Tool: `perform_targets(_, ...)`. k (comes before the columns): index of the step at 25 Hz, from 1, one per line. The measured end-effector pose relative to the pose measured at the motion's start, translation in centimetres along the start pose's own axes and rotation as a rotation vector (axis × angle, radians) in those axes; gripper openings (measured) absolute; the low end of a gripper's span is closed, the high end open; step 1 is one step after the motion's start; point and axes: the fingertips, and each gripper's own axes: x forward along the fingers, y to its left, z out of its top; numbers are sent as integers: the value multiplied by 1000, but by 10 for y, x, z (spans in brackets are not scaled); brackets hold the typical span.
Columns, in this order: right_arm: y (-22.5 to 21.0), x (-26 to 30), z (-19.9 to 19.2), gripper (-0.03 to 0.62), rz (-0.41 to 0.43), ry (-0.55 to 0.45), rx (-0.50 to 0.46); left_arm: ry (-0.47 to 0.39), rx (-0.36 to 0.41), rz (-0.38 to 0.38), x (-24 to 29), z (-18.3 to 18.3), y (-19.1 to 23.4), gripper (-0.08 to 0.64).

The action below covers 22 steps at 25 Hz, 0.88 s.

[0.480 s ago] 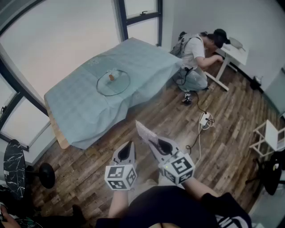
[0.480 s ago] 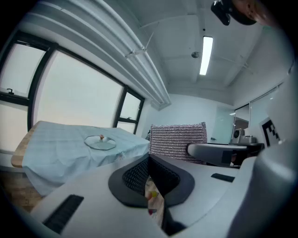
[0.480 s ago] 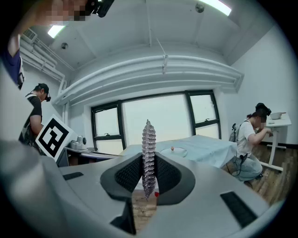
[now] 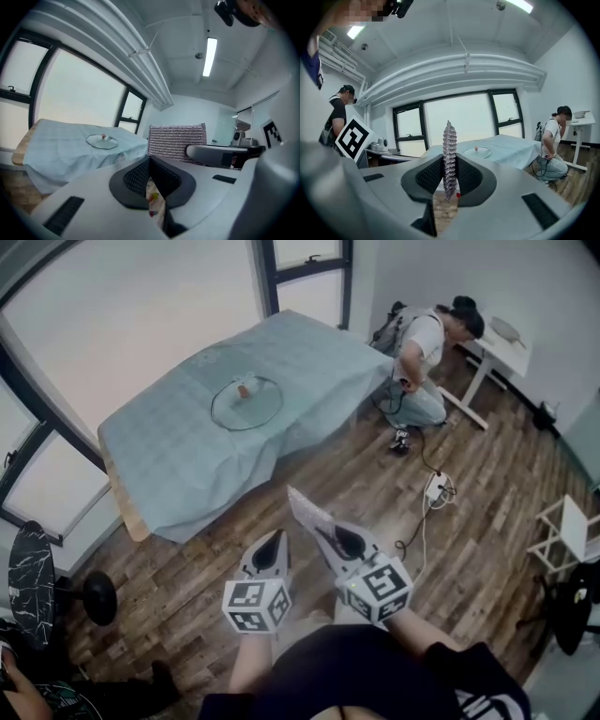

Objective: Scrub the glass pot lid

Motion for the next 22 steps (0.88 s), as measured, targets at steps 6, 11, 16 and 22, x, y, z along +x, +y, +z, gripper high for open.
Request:
perform_targets(6, 10, 3, -2, 78, 38, 7, 19, -7, 16, 27, -7, 0, 6, 3)
perform_targets(11, 21, 7, 2, 80, 72, -20, 24, 0, 17, 48, -12, -5, 15, 3)
perform_targets(16, 22, 14, 4, 80, 90, -14, 21, 3, -11, 75, -10, -8, 27, 3)
perform_targets(22, 12, 35, 10, 80, 106, -15, 58, -2, -22, 128, -2, -3, 44, 3)
